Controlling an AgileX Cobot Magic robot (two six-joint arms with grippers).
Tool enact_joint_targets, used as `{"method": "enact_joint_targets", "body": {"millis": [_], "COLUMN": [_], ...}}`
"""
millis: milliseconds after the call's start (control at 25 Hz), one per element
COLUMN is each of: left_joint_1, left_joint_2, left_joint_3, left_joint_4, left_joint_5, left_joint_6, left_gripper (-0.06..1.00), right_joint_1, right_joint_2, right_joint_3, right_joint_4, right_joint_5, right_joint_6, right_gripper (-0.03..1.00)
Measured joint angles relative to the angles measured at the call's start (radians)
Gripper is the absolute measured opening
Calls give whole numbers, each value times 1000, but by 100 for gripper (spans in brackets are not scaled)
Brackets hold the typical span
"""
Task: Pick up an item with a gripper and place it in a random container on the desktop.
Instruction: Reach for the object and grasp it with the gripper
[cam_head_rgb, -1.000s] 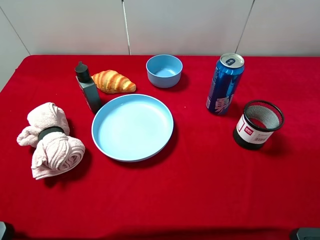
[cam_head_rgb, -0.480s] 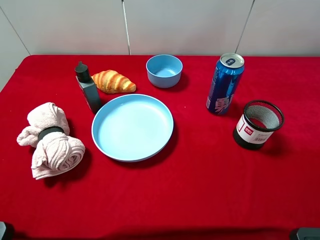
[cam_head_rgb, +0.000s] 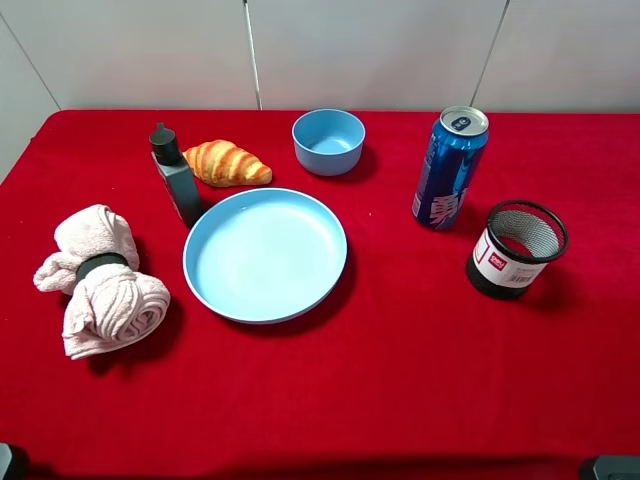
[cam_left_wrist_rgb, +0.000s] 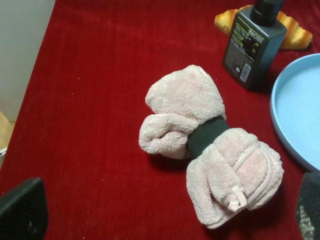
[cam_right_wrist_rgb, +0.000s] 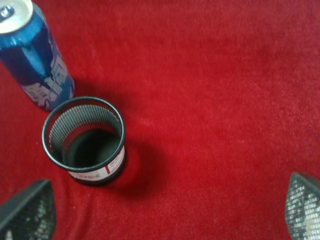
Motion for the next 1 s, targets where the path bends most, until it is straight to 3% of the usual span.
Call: {"method": "enact_joint_targets", "body": {"millis": [400,800,1000], "left_joint_1": [0,0,0], "left_joint_2": [0,0,0], "left_joint_3": [0,0,0], "left_joint_4": [0,0,0], "left_joint_5": [0,0,0], "left_joint_6": [0,0,0], "left_gripper": [99,99,99], "right_joint_1": [0,129,151], "right_joint_2": [224,443,596], "right_joint_3": [-155,-302,-408], "right_joint_4": [17,-37,-33], "right_joint_5": [77,124,149], "right_joint_6": [-50,-52,-52], "right_gripper": [69,69,69]}}
